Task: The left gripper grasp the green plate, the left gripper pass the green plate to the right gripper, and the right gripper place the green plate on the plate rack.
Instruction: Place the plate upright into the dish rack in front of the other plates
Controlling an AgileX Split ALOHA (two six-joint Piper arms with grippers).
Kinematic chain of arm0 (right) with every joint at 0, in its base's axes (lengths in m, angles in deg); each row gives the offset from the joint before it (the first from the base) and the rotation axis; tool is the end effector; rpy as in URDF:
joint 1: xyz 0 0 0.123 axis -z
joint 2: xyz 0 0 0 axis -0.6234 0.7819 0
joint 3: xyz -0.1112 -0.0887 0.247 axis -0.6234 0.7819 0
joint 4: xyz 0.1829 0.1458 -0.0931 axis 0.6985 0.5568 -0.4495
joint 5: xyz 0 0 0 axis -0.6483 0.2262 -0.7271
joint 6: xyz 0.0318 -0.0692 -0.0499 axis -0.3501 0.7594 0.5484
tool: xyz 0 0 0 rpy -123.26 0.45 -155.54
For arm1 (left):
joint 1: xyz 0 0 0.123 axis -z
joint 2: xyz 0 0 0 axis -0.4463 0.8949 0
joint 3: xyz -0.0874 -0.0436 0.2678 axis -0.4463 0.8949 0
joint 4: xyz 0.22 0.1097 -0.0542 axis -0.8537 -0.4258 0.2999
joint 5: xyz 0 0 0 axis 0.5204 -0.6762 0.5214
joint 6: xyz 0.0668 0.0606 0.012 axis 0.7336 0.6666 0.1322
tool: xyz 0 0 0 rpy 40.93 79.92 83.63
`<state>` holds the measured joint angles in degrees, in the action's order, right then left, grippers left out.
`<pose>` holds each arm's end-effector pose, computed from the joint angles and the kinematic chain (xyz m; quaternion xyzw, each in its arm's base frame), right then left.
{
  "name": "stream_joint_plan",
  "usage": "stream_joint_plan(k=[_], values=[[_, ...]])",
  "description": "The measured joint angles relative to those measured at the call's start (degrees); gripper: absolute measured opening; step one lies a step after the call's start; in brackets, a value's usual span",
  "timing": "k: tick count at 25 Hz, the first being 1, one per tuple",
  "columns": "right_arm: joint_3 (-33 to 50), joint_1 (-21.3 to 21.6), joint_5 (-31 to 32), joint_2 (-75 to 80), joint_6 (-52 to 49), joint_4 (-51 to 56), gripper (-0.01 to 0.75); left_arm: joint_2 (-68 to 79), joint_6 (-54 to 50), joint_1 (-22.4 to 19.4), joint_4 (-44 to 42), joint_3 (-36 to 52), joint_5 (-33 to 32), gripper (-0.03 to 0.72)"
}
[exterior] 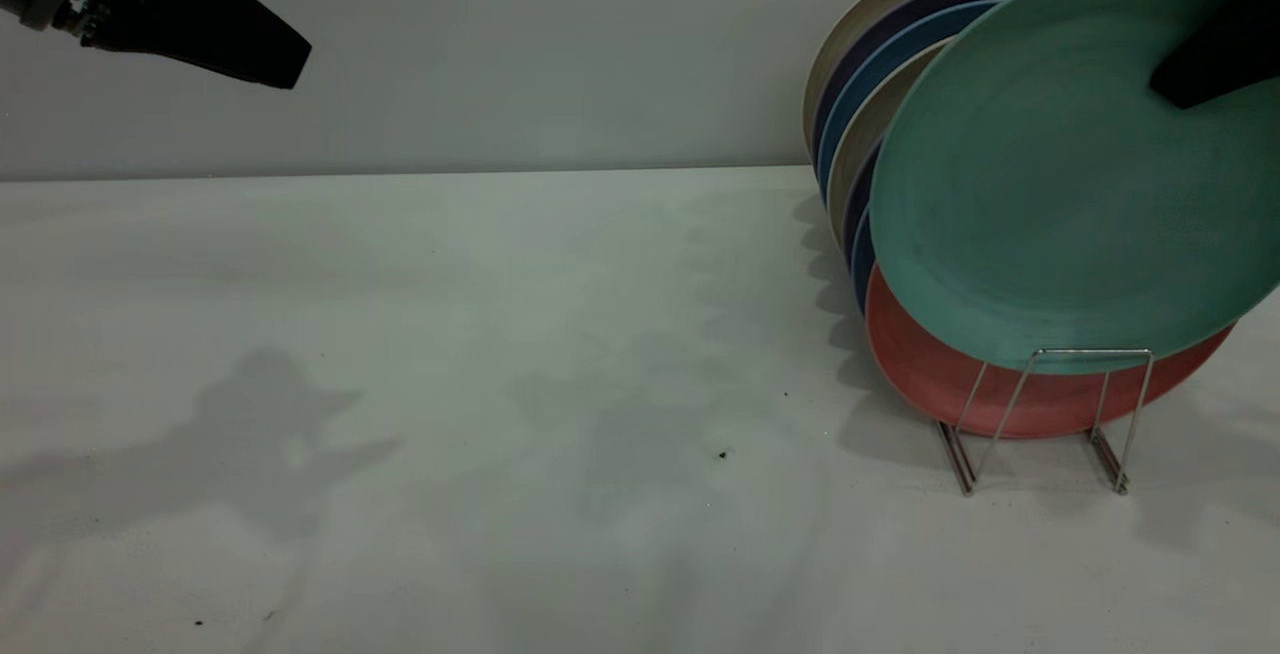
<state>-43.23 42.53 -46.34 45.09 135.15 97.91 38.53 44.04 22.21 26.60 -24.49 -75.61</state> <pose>0.3484 0.0160 0.2269 -0.5550 0.7614 0.0238 0.3342 0.3555 -0.0302 0.2200 0.3069 0.8612 -0.2223 0.3386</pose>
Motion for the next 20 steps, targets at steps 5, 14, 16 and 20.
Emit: stream_joint_plan(k=[5,14,16,20], values=[[0.00,0.01,0.45,0.24,-1.09,0.40,0.114,0.00,0.00,0.00,0.00,0.00,0.00,0.570],[0.00,0.01,1.96,0.24,-4.17,0.45,0.149,0.00,0.00,0.00,0.00,0.00,0.00,0.570],[0.00,0.01,2.63,0.24,-5.11,0.45,0.201,0.00,0.00,0.00,0.00,0.00,0.00,0.570],[0.00,0.01,3.28,0.24,-6.64,0.45,0.334,0.00,0.00,0.00,0.00,0.00,0.00,0.570]])
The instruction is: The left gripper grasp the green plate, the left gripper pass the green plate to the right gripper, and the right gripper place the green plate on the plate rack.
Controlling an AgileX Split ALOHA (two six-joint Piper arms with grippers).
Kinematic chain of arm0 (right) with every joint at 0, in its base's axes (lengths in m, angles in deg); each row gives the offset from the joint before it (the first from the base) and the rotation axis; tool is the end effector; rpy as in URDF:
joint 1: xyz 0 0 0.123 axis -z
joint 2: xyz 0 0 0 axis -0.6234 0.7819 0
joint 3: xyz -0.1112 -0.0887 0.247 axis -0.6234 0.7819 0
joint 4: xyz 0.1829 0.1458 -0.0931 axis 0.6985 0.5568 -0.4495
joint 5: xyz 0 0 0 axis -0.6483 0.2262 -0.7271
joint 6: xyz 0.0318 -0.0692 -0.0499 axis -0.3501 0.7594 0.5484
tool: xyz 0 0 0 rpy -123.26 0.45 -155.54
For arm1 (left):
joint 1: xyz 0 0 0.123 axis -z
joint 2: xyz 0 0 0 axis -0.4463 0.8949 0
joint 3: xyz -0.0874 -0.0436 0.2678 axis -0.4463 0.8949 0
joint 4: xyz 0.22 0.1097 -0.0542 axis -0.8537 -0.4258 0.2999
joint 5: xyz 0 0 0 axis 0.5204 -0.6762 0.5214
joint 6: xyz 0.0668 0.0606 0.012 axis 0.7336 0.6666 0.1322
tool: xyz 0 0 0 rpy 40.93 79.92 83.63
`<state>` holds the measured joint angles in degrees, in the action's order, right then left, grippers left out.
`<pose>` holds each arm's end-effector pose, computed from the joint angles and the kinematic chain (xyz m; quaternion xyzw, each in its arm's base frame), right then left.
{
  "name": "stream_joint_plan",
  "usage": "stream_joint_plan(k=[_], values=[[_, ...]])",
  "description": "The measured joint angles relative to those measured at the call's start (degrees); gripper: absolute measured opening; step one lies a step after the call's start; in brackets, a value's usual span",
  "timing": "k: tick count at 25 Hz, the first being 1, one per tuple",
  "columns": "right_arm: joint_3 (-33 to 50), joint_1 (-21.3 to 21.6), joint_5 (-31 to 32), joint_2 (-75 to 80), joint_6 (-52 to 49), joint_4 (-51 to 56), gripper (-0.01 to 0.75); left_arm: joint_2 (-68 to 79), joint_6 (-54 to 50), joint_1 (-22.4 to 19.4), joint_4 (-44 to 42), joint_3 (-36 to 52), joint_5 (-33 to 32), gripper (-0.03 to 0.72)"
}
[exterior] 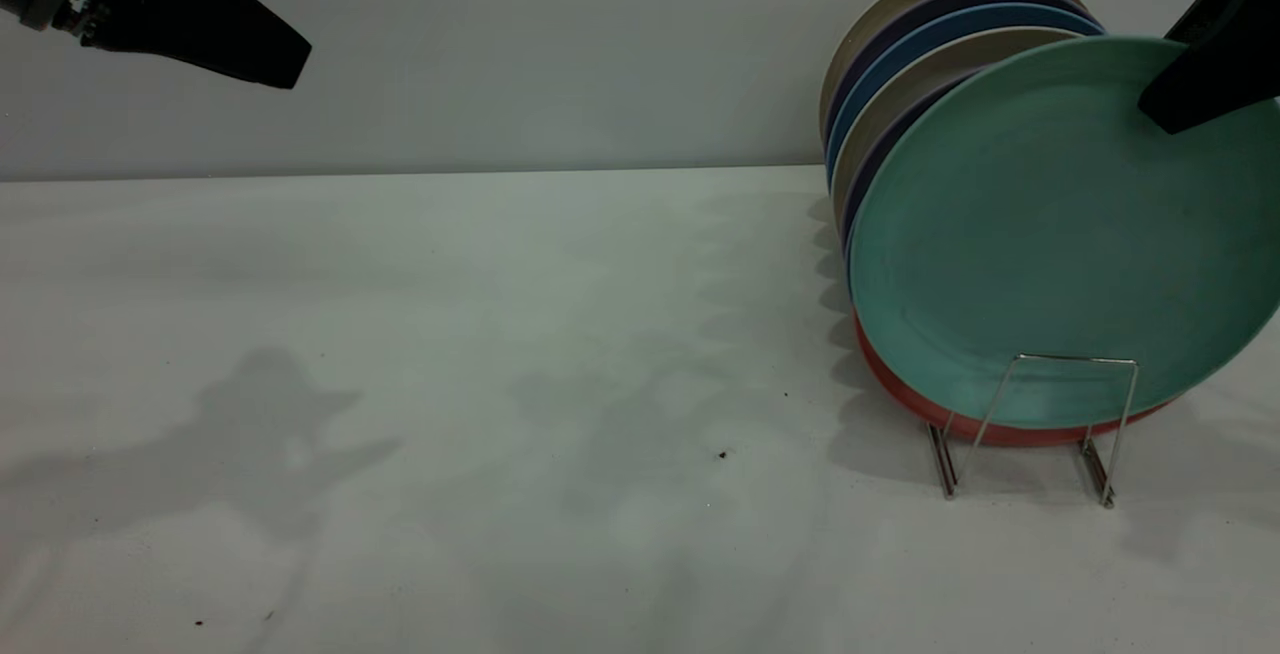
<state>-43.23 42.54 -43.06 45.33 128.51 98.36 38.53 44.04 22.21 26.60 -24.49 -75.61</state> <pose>0.3448 0.0192 0.2249 -0.5161 0.7907 0.0708 0.3215 0.3555 -0.0302 0.2200 0.3069 0.8612 -0.2223 0.3386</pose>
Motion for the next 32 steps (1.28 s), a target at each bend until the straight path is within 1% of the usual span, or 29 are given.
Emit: stream_joint_plan(k=[3,5,12,16,19,22,24,28,32], values=[[0.00,0.00,0.75,0.00,-0.71,0.00,0.399,0.00,0.00,0.00,0.00,0.00,0.00,0.570],[0.00,0.00,1.59,0.00,-0.83,0.00,0.416,0.00,0.00,0.00,0.00,0.00,0.00,0.570],[0.00,0.00,3.73,-3.08,-0.98,0.62,0.421,0.00,0.00,0.00,0.00,0.00,0.00,0.569],[0.00,0.00,9.34,-7.69,-3.90,0.72,0.421,-0.99,-3.09,0.00,-0.14,0.02,0.00,0.568],[0.00,0.00,14.54,-13.19,-15.24,0.73,0.423,-4.91,-9.61,-0.32,-2.42,0.02,-0.20,0.568],[0.00,0.00,22.32,-20.38,-35.42,-0.17,0.423,-11.05,-20.53,-0.68,-8.34,0.02,-2.35,0.568],[0.00,0.00,25.56,-25.80,-44.88,-1.88,0.423,-15.83,-28.29,-0.69,-13.41,0.02,-5.13,0.568],[0.51,0.00,27.24,-35.56,-62.66,-11.97,0.423,-24.84,-43.99,-0.69,-24.12,0.02,-11.61,0.568],[5.42,0.00,27.90,-45.43,-73.12,-24.51,0.423,-32.80,-55.17,-0.69,-32.82,0.02,-16.98,0.568]])
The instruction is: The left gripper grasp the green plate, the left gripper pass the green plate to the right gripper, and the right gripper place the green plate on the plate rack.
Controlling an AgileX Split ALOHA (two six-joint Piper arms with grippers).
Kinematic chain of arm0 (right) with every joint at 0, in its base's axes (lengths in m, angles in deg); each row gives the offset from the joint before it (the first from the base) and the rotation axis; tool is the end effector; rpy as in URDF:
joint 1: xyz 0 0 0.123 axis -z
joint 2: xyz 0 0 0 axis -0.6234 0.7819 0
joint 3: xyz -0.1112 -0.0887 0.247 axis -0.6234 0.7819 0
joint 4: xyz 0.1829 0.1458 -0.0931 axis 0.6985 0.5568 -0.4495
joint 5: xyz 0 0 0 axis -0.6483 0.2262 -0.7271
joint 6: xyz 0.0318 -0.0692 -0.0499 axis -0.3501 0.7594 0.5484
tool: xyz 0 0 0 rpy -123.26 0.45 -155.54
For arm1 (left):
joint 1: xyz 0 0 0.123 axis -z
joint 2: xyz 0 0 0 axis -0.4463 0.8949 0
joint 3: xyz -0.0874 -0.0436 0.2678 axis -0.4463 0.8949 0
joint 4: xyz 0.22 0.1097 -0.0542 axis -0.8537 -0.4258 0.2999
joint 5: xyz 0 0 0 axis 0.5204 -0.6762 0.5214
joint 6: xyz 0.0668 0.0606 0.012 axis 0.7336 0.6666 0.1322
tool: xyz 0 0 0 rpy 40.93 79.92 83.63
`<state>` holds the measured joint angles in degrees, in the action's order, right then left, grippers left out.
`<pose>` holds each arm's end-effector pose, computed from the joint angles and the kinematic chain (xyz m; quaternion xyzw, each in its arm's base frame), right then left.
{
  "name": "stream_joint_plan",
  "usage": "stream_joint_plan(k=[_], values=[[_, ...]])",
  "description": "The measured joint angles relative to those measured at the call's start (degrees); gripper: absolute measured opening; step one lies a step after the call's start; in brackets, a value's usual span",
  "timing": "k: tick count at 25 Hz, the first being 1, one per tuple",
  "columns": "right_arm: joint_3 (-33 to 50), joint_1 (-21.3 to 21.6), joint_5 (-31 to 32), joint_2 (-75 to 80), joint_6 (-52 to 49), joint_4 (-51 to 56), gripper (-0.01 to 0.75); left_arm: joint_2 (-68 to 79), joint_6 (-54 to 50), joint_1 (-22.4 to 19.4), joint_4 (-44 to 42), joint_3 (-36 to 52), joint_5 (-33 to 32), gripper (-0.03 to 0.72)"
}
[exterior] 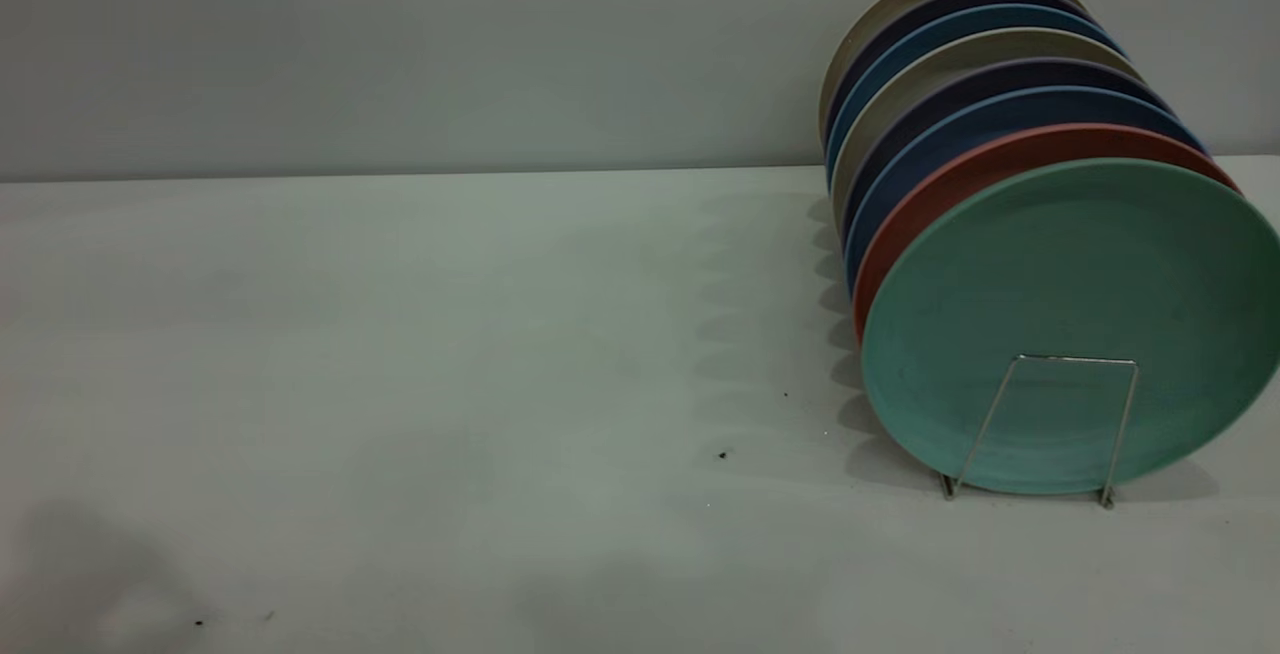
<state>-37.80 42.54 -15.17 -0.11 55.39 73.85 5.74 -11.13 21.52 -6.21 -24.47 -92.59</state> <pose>0.1455 0.0185 0.3661 -0.1643 0.9373 0.0975 0.2915 0.2249 -0.0173 0.3554 0.1315 0.9355 -0.1523 0.2905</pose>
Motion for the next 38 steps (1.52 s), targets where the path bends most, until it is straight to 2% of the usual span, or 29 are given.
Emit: stream_joint_plan(k=[3,7,12,18,23,28,38], values=[[7.63,0.00,0.12,-6.27,-4.04,-6.43,0.423,-5.01,-6.67,0.00,-5.47,0.11,-3.70,0.568],[18.58,0.00,-0.76,-13.16,-9.80,-10.64,0.423,-10.20,-12.57,0.00,-12.66,0.83,-3.79,0.568],[29.70,-0.05,-4.51,-19.92,-16.17,-16.96,0.423,-15.46,-16.68,0.00,-17.18,7.49,-3.79,0.568],[30.76,-4.57,-6.89,-23.51,-18.94,-18.46,0.423,-23.67,-17.46,0.00,-18.02,18.46,-3.79,0.568],[30.76,-9.25,-7.16,-25.25,-19.15,-18.64,0.423,-31.47,-20.62,0.00,-22.37,25.86,-3.79,0.568],[30.76,-9.71,-7.16,-29.25,-19.34,-18.64,0.423,-38.35,-21.25,0.00,-26.26,30.90,-3.41,0.568],[30.76,-9.71,-6.91,-36.31,-19.34,-18.64,0.423,-48.75,-22.51,1.14,-26.28,36.33,-0.74,0.568]])
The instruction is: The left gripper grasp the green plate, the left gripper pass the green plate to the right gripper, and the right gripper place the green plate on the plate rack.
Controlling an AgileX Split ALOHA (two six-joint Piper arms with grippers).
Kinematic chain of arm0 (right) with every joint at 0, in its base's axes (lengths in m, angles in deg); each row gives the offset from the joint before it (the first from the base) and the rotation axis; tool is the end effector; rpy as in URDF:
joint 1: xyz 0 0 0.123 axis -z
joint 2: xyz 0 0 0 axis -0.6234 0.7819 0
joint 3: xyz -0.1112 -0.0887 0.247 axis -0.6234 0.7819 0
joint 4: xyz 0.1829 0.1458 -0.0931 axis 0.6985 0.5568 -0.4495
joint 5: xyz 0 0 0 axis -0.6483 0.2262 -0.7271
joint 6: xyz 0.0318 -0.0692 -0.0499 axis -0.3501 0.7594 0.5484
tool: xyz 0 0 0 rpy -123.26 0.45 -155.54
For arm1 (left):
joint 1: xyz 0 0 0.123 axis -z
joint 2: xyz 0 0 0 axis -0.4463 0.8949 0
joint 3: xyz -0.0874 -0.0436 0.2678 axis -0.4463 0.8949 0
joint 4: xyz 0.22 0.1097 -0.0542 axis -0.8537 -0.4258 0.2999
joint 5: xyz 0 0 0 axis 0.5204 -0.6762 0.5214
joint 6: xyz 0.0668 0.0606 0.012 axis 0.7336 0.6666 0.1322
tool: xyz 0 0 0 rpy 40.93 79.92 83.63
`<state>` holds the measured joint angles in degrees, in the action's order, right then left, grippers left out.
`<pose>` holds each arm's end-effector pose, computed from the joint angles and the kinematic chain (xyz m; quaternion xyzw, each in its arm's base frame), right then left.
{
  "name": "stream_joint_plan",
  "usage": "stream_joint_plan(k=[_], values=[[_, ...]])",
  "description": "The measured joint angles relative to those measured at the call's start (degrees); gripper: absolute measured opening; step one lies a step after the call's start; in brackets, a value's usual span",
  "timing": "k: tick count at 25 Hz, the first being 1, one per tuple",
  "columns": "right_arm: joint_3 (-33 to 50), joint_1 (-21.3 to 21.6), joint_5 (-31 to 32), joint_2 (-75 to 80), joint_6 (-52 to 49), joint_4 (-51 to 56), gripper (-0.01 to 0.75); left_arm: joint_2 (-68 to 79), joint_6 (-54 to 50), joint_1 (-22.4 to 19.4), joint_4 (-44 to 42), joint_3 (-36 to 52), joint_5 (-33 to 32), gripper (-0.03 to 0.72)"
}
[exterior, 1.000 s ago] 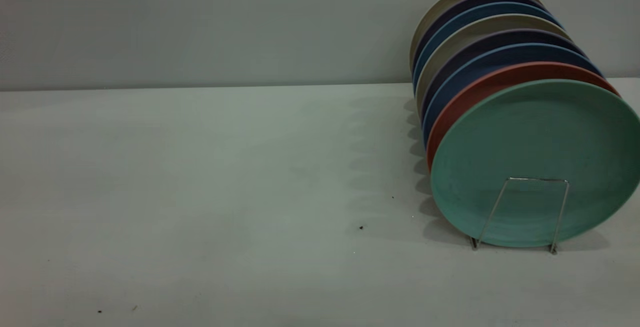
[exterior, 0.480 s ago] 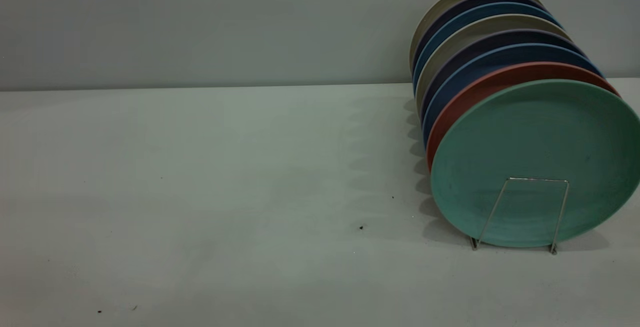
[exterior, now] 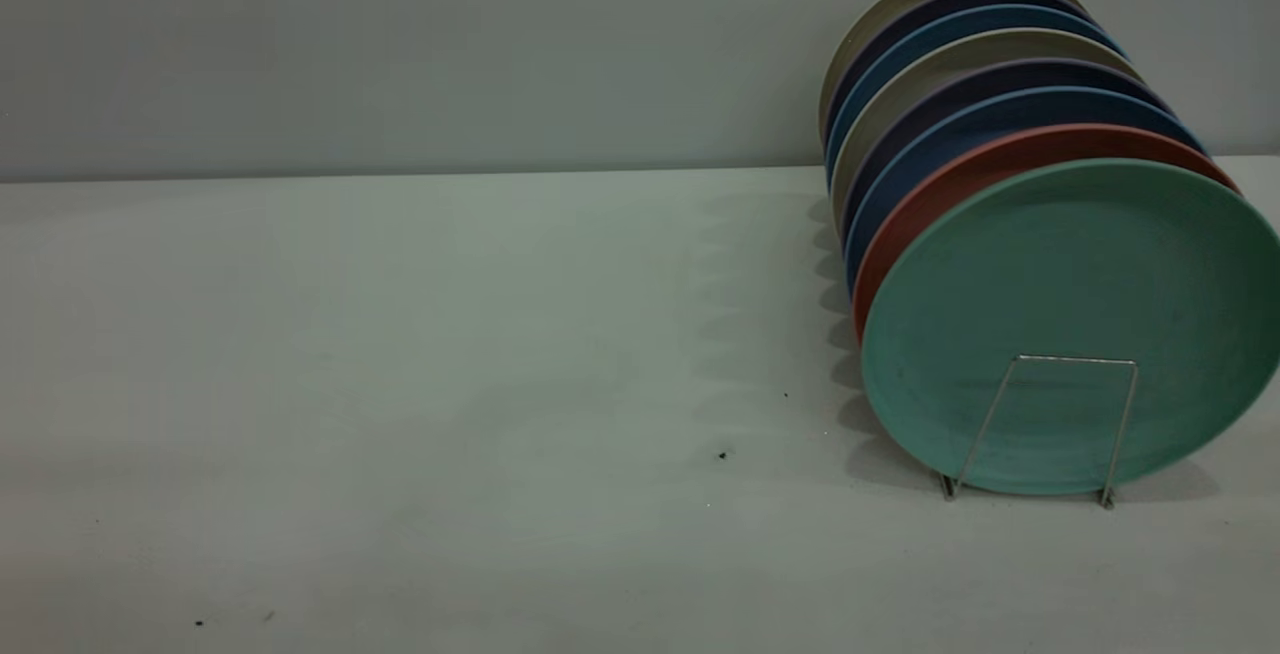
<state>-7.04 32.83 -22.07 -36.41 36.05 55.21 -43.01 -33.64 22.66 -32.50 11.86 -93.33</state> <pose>0.0342 0.0044 0.2637 -0.0940 0.9265 0.0058 0.3643 0.0426 0.0019 0.2631 0.0067 0.9401 0.0201 0.3403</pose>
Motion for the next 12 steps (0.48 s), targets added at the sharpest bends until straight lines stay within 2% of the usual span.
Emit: stream_joint_plan(k=[4,12], values=[[0.00,0.00,0.11,-0.50,0.00,-0.06,0.423,-6.77,0.00,1.90,0.06,0.00,0.00,0.568],[0.00,0.00,0.17,-5.55,0.00,-0.06,0.423,-18.00,0.00,1.95,0.11,0.00,-0.38,0.568]])
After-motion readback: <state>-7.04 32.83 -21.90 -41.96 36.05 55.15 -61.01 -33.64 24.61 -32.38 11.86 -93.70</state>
